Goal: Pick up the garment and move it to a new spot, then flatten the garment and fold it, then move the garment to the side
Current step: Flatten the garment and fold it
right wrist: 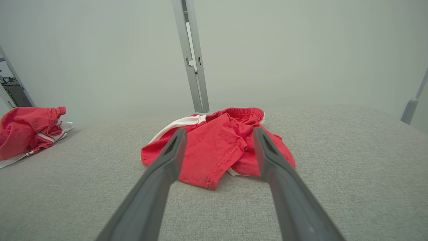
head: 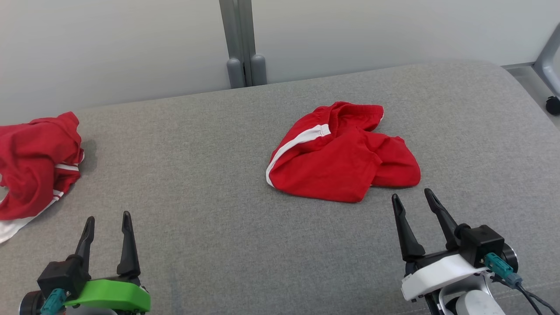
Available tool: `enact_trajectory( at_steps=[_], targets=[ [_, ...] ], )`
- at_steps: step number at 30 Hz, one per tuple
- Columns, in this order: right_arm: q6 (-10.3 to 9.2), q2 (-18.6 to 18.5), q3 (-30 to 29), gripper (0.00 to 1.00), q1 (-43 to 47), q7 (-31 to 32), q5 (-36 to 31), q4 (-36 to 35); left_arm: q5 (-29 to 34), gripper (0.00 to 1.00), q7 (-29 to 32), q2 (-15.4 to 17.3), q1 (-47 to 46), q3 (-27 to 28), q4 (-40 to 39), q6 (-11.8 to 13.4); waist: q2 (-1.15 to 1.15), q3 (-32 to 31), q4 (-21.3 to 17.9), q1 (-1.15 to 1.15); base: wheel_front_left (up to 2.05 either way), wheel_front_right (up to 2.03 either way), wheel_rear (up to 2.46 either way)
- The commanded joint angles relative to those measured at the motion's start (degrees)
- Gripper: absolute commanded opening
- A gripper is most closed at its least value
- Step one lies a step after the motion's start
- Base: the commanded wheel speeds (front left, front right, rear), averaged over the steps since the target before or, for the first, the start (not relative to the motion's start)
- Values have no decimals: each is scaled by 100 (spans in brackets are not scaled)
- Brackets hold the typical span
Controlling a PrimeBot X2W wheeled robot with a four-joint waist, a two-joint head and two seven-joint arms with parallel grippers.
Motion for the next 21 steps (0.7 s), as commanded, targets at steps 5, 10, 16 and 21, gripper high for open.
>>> enact_trajectory(
  at_steps=[5,10,16,21],
  targets=[
    [-2,-7,-30,100,64,-19,1,12,90,100,-5,-10,18,18,1,6,0,-13,-2,0,0,0,0],
    [-2,-1,-37,100,69,-19,-7,-5,81,100,-5,-11,11,18,-8,2,0,-13,1,0,0,0,0],
    [-2,4,-45,100,71,-19,-5,-6,92,100,-5,-8,0,18,-13,-6,0,-1,6,0,0,0,0],
    [-2,8,-52,100,59,-19,-7,1,77,100,-5,18,-37,28,22,-14,0,10,14,0,0,0,0]
  ],
)
